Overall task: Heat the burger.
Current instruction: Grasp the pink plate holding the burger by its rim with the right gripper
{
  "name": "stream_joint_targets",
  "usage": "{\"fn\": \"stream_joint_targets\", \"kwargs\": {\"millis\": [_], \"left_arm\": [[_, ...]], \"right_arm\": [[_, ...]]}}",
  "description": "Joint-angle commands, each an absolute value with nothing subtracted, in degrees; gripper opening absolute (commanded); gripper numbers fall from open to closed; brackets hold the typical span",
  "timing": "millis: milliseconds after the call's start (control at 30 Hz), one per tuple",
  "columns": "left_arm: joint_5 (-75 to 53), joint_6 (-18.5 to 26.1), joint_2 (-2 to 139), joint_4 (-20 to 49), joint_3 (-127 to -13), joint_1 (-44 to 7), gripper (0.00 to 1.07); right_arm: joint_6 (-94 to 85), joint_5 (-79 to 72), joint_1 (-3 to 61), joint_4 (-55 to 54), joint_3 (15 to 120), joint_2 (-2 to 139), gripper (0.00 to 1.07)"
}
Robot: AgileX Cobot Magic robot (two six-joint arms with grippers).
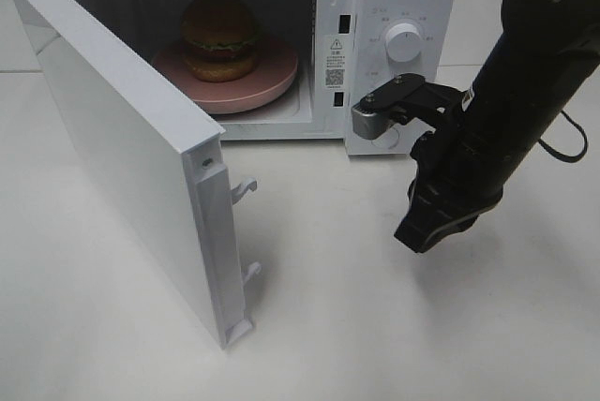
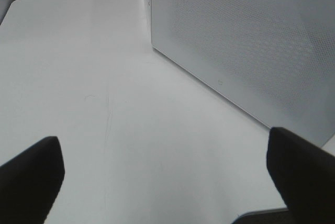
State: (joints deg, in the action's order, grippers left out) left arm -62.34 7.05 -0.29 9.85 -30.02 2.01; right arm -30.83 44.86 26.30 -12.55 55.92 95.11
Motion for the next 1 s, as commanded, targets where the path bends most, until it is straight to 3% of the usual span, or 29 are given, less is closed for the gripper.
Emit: {"fn": "stream_joint_targets", "kwargs": {"millis": [33, 267, 567, 1000], "left_arm": [[-61.54, 6.99, -1.15, 10.26, -29.85, 1.95, 0.99], [-61.54, 6.99, -1.15, 10.26, -29.85, 1.95, 0.99], [-61.54, 6.99, -1.15, 10.26, -29.85, 1.95, 0.99], [-61.54, 6.99, -1.15, 10.26, -29.85, 1.95, 0.99]], "right_arm": [[-42.57, 47.96, 26.07, -11.23, 57.18, 94.54, 0.03], [-54.32, 47.84, 26.07, -10.31, 57.58, 94.54, 0.04], [-83.19, 47.61, 26.13, -10.31, 57.58, 94.54, 0.06], [-89.21, 41.83, 26.24, -8.48, 57.58, 94.54, 0.09]]}}
